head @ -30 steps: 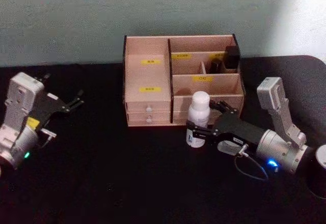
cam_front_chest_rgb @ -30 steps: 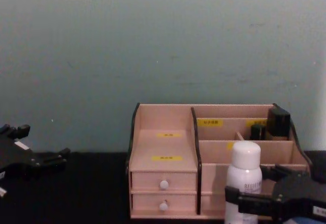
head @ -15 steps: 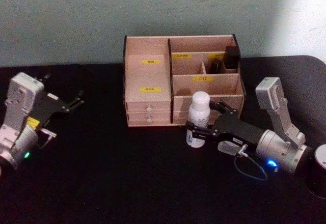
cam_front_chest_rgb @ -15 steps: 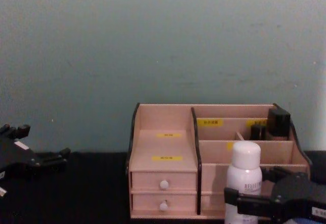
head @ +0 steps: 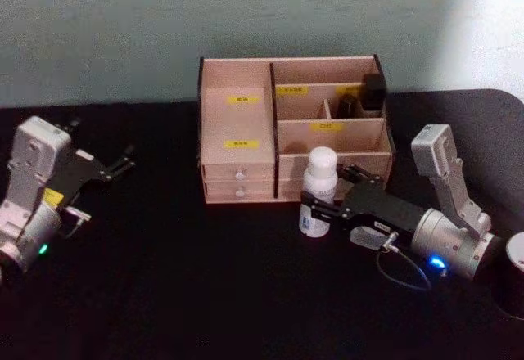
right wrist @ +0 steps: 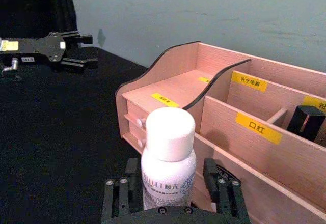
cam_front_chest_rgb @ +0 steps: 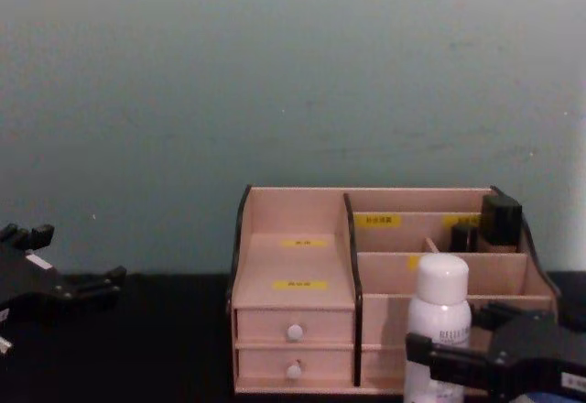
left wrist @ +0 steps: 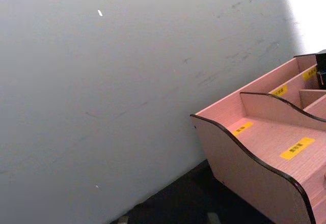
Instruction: Pick up the facial cleanser and watermelon frost from the table and place them into the tiered storage box.
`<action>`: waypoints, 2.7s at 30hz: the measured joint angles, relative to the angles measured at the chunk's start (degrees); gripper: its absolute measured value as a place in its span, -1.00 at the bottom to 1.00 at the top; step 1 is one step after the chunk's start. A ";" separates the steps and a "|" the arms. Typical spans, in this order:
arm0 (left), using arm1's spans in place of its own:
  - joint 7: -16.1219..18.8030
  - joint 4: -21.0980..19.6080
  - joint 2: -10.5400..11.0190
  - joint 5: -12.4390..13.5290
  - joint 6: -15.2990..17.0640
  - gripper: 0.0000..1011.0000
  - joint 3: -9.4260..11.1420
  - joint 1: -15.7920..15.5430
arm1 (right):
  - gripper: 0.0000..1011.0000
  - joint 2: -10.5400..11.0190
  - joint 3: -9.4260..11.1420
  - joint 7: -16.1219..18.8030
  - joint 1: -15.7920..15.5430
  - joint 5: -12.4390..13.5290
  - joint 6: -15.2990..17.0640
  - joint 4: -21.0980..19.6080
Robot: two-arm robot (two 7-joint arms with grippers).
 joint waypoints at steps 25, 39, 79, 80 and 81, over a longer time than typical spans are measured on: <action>0.00 0.00 0.00 0.00 0.00 0.98 0.00 0.00 | 0.16 0.16 -0.01 0.53 -0.02 0.29 -0.30 -0.08; 0.00 0.00 0.00 0.00 0.00 0.98 0.00 0.00 | 0.16 2.86 0.85 4.66 -0.78 5.43 0.04 -5.16; 0.00 0.00 0.00 0.00 0.00 0.98 0.00 0.00 | 0.16 -8.44 2.72 -6.33 14.53 -0.76 -2.77 8.60; 0.00 0.00 0.00 0.00 0.00 0.98 0.00 0.00 | 0.16 -8.79 2.78 -6.37 15.06 -1.10 -2.94 9.64; 0.00 0.00 0.00 0.00 0.00 0.98 0.00 0.00 | 0.16 -8.96 2.81 -6.38 15.32 -1.29 -3.04 10.14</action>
